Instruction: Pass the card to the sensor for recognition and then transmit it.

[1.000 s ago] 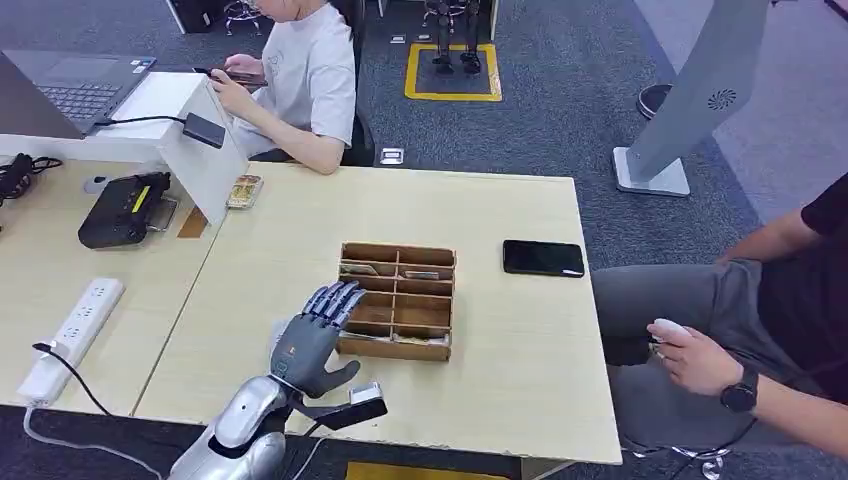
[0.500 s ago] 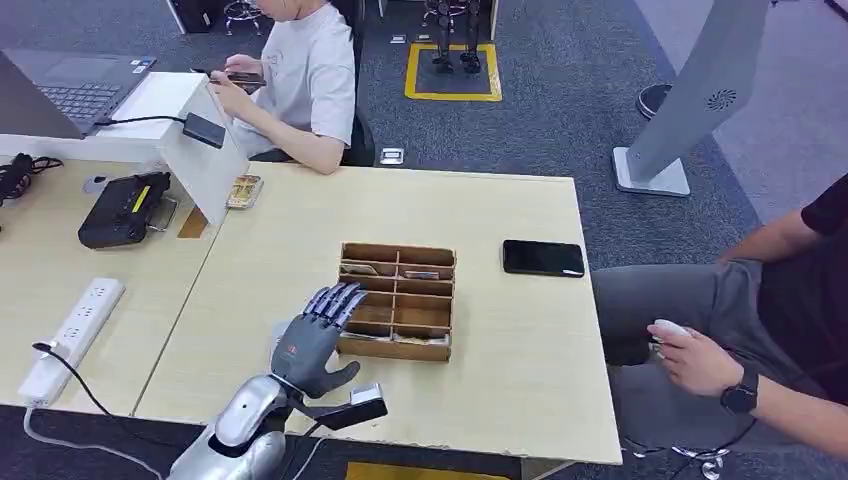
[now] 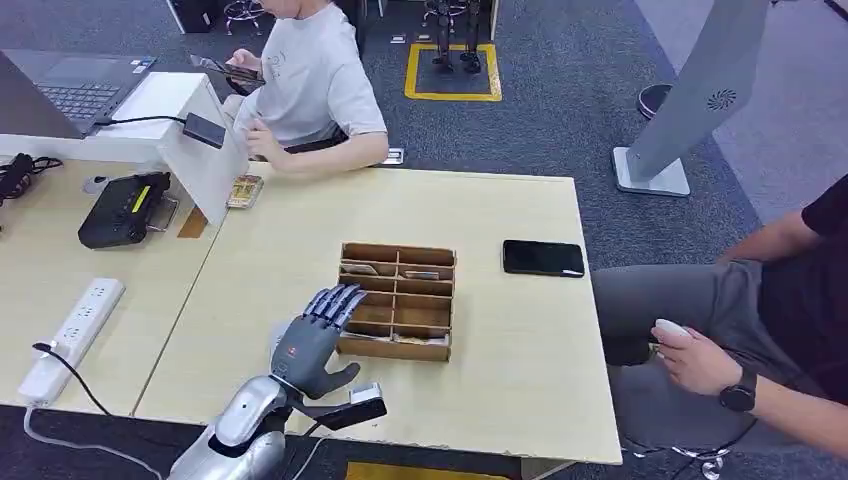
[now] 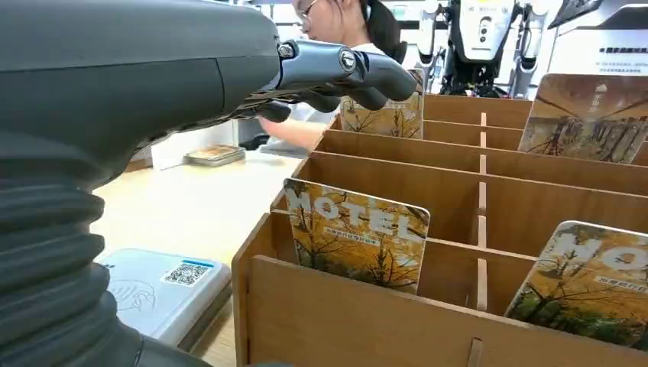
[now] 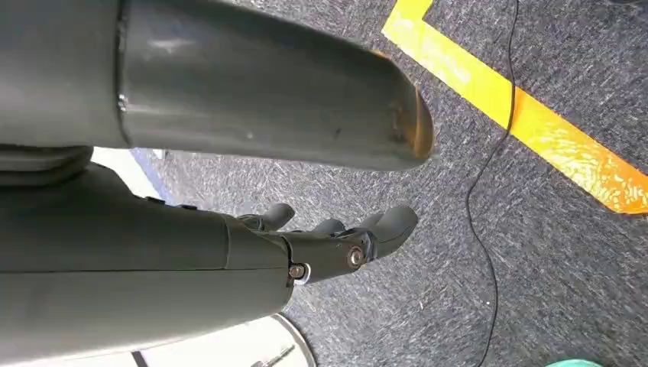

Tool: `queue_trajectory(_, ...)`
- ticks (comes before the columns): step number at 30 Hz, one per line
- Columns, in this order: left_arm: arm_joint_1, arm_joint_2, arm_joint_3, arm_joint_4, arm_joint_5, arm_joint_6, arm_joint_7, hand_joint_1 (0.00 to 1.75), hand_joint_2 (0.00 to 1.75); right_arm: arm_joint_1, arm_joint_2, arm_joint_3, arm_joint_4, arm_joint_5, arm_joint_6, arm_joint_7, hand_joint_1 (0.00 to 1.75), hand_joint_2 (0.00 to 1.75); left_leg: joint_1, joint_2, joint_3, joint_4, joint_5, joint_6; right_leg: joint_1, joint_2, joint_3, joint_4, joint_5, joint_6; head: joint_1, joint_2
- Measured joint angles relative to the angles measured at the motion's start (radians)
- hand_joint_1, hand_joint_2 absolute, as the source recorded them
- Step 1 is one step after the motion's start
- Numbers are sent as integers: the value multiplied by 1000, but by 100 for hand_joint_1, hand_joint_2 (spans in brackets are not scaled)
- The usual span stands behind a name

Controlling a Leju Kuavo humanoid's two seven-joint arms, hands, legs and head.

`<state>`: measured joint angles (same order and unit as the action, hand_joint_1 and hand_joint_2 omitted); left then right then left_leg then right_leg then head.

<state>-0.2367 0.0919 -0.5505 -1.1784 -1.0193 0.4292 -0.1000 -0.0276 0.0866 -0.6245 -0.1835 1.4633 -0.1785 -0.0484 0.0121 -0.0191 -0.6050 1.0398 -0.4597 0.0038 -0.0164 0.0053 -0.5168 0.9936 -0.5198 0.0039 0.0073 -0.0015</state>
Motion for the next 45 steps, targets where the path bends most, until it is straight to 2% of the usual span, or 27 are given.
queue_trajectory(2, 0, 0, 0, 0, 6, 0, -6, 0, 175, 0, 0, 0, 0, 0, 0, 1, 0, 0, 0, 0, 0, 0, 0, 0, 0, 0, 0, 0, 0, 0, 0, 0)
queue_trajectory(3, 0, 0, 0, 0, 10, 0, -8, 7, 175, 0, 0, 0, 0, 0, 0, 1, 0, 0, 0, 0, 0, 0, 0, 0, 0, 0, 0, 0, 0, 0, 0, 0)
queue_trajectory(4, 0, 0, 0, 0, 13, 0, -8, 171, 175, 0, 0, 0, 0, 0, 0, 1, 0, 0, 0, 0, 0, 0, 0, 0, 0, 0, 0, 0, 0, 0, 0, 0)
queue_trajectory(9, 0, -8, 0, 3, 39, -23, -21, 175, 175, 0, 0, 0, 0, 0, 0, 1, 0, 0, 0, 0, 0, 0, 0, 0, 0, 0, 0, 0, 0, 0, 0, 0)
queue_trajectory(21, -1, -12, 0, 5, 96, -27, -44, 175, 175, 0, 0, 1, 0, 0, -1, 1, 0, 0, 0, 0, 0, 0, 0, 0, 0, 0, 0, 0, 0, 0, 0, 0)
queue_trajectory(45, -1, -14, 6, 5, 103, -27, -48, 175, 175, 0, 0, 1, 0, 0, -1, 3, 0, 0, 0, 0, 0, 0, 0, 0, 0, 0, 0, 0, 0, 0, 0, 0)
